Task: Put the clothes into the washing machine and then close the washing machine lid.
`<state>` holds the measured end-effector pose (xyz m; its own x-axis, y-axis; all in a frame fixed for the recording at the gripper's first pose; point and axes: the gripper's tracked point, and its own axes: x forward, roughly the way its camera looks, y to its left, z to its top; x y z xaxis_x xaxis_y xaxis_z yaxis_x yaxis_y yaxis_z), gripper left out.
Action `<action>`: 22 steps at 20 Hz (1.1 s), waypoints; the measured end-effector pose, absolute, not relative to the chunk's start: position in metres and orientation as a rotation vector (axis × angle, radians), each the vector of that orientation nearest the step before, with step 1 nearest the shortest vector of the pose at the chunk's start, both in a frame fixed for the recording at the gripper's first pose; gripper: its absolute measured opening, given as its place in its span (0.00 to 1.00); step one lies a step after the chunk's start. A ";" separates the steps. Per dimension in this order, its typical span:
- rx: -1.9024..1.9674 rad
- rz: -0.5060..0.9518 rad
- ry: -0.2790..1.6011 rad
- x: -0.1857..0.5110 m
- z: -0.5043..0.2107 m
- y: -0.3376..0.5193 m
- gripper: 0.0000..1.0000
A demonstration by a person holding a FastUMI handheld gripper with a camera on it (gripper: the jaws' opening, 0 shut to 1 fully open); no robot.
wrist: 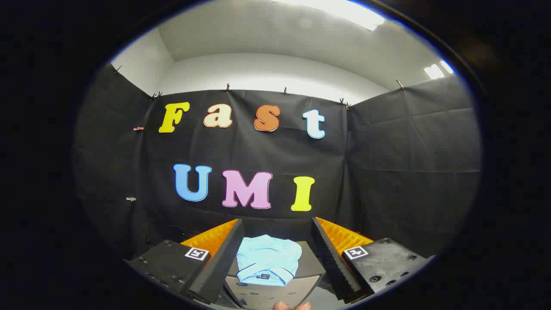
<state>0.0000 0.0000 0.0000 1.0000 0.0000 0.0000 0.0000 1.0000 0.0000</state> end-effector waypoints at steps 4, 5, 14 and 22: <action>-0.001 -0.004 -0.004 -0.003 0.002 0.000 0.98; 0.000 -0.001 -0.005 -0.003 0.002 0.002 0.98; 0.021 0.005 -0.007 -0.010 0.001 0.007 0.98; 0.002 -0.009 0.010 -0.010 -0.003 0.002 0.98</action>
<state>-0.0104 0.0016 -0.0028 0.9999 -0.0090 -0.0098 0.0090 1.0000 0.0021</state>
